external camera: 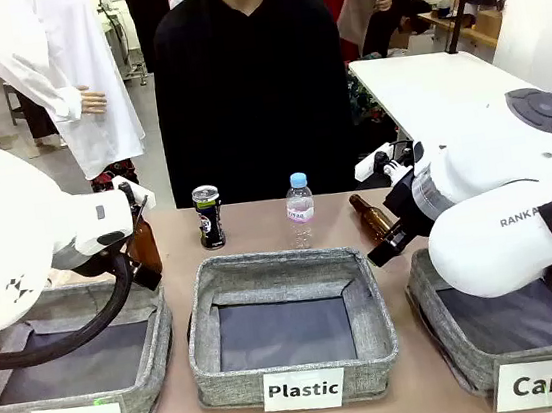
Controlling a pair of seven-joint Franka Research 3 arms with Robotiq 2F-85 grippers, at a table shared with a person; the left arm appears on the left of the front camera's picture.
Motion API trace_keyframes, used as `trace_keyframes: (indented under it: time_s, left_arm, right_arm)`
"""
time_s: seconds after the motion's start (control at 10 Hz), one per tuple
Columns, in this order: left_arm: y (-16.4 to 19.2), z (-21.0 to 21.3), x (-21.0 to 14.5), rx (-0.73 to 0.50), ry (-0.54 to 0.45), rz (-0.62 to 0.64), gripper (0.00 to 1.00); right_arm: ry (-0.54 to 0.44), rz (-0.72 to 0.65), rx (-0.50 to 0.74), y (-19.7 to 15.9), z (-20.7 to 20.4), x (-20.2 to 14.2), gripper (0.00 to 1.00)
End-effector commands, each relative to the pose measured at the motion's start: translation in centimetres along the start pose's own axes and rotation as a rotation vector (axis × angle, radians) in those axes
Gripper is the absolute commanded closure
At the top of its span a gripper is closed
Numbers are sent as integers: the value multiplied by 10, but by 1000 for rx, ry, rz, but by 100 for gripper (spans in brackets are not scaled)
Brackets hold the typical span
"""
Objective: Sort the can waste into the basket.
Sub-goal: Pick up the can waste from the table and place it in the right Fabric basket.
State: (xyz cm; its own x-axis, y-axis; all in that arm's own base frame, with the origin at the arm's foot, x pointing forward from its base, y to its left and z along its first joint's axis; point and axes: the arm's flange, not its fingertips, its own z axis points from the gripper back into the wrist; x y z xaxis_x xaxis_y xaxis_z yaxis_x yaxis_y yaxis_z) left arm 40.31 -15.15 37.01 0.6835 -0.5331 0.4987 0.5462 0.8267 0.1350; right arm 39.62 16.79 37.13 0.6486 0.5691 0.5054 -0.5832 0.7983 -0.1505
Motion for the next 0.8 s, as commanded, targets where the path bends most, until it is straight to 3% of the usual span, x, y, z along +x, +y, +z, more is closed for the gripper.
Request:
trace_keyframes:
  time_s: [0.0,0.7]
  left_arm:
    - [0,0,0,0,0,0,0]
    - [0,0,0,0,0,0,0]
  right_arm:
    - [0,0,0,0,0,0,0]
    - [0,0,0,0,0,0,0]
